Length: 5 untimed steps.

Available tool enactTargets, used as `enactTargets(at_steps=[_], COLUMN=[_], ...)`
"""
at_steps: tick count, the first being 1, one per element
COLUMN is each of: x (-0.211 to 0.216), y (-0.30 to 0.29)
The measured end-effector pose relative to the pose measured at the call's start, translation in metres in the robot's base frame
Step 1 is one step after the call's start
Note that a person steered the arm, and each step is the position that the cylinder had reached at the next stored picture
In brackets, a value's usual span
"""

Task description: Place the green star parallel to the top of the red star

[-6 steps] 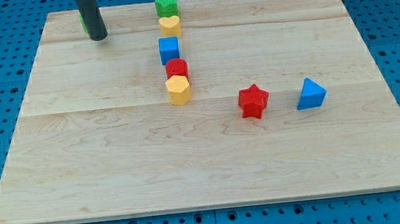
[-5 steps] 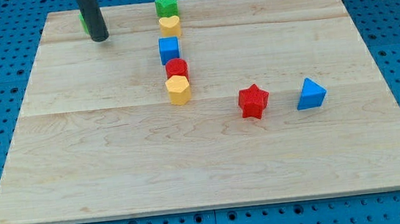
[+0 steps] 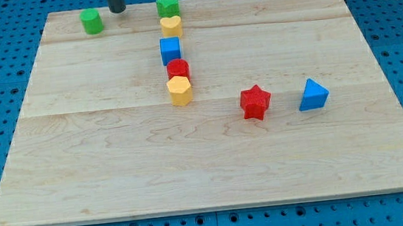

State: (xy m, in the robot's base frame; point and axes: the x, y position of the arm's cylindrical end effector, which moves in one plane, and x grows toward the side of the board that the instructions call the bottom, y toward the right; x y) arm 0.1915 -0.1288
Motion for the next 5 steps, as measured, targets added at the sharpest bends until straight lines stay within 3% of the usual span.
enactTargets(at_steps=[1,3,4,5], x=[0.001,0.046,0.068,0.108], y=[0.050,0.167,0.203,0.188])
